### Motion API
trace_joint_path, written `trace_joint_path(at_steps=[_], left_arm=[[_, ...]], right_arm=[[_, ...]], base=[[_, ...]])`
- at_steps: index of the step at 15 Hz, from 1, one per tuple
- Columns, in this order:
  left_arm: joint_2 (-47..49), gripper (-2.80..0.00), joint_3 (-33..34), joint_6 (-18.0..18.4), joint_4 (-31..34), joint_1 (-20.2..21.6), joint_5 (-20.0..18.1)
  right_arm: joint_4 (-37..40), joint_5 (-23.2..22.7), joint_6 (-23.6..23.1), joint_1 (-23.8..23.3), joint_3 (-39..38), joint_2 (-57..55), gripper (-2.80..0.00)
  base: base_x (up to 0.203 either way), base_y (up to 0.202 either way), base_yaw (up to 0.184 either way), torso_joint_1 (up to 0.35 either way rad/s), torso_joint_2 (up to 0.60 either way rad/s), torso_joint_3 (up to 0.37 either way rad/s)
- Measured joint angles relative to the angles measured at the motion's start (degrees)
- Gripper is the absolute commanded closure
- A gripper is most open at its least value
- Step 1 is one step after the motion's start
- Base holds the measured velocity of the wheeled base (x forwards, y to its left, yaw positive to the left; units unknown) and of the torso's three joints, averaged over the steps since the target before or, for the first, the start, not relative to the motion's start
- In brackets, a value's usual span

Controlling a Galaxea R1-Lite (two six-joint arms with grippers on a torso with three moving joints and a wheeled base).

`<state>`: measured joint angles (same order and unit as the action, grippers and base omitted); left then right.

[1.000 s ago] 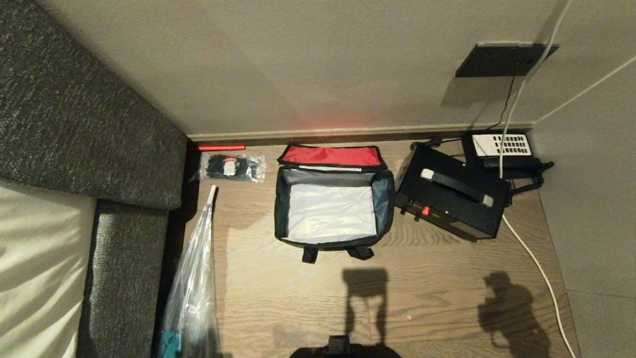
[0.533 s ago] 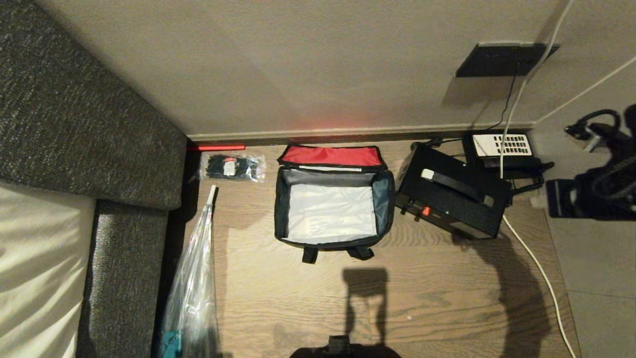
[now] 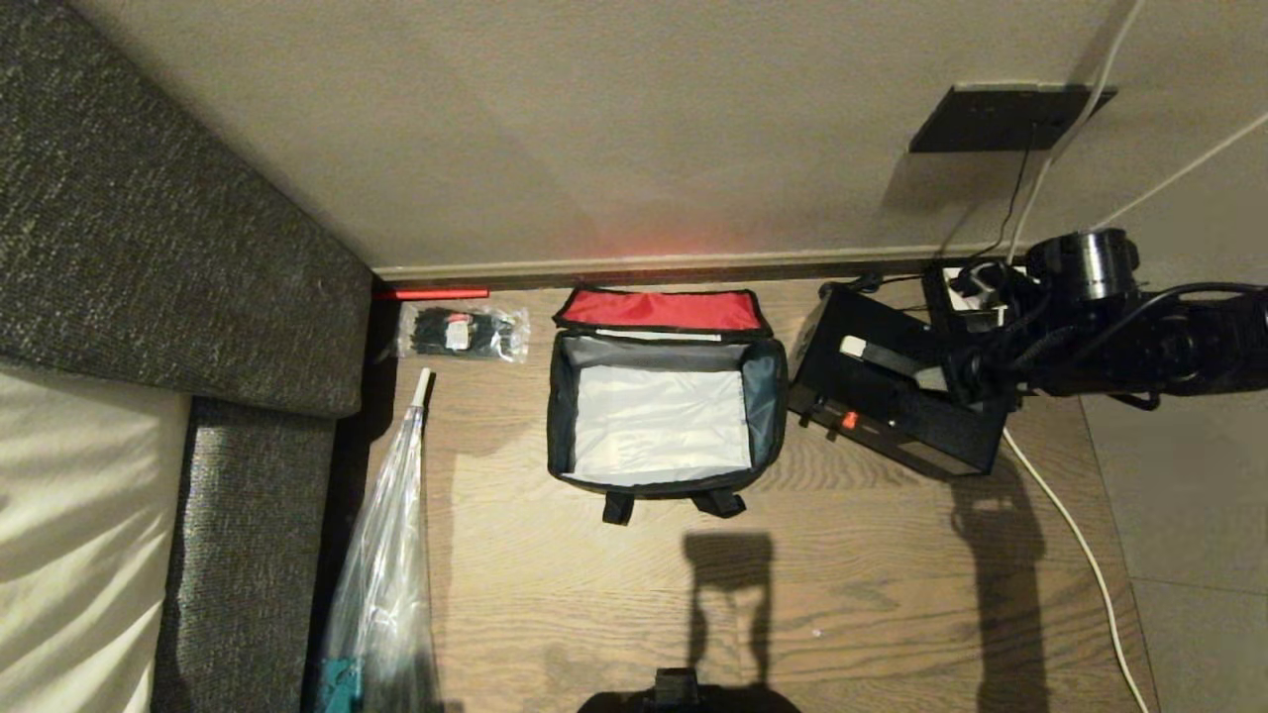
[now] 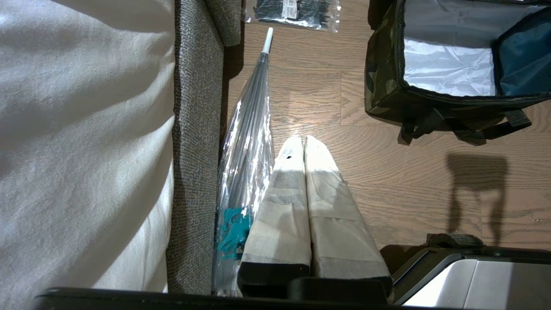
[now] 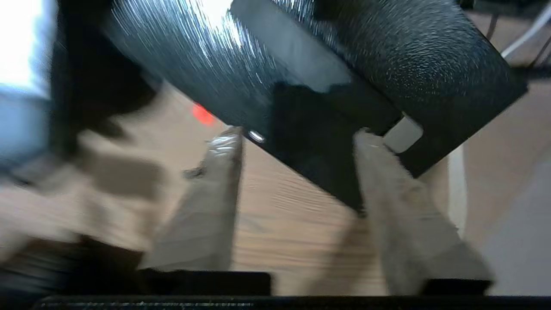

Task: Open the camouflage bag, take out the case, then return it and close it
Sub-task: Grip the handle again

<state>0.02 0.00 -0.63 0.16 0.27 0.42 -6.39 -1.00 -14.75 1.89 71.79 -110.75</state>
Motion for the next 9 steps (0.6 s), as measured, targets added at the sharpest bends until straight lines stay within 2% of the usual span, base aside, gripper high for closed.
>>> trace_joint_path(at_steps=[3,5,7,9], left_arm=[[0.00,0.00,0.00,-0.01,0.05,-0.02,0.00],[0.00,0.00,0.00,0.00,0.02,-0.02,-0.02],[0.00,0.00,0.00,0.00,0.02,-0.02,-0.02],[0.00,0.00,0.00,0.00,0.00,0.00,-0.01]], right_arm=[[-6.29,7.73,-15.24,0.20,-3.70,-0.53,-2.80],[-14.88,14.72,-26.16,0.40,-7.58,-0.92,-2.80],[-25.06,20.55,-34.69,0.74,-11.89,-1.45,-2.80],[-33.85,22.17,-39.96,1.66,-15.21,-2.28,-2.80]], base=[[0.000,0.000,0.000,0.000,0.00,0.000],[0.000,0.000,0.000,0.000,0.00,0.000],[0.000,0.000,0.000,0.000,0.00,0.000],[0.000,0.000,0.000,0.000,0.00,0.000]])
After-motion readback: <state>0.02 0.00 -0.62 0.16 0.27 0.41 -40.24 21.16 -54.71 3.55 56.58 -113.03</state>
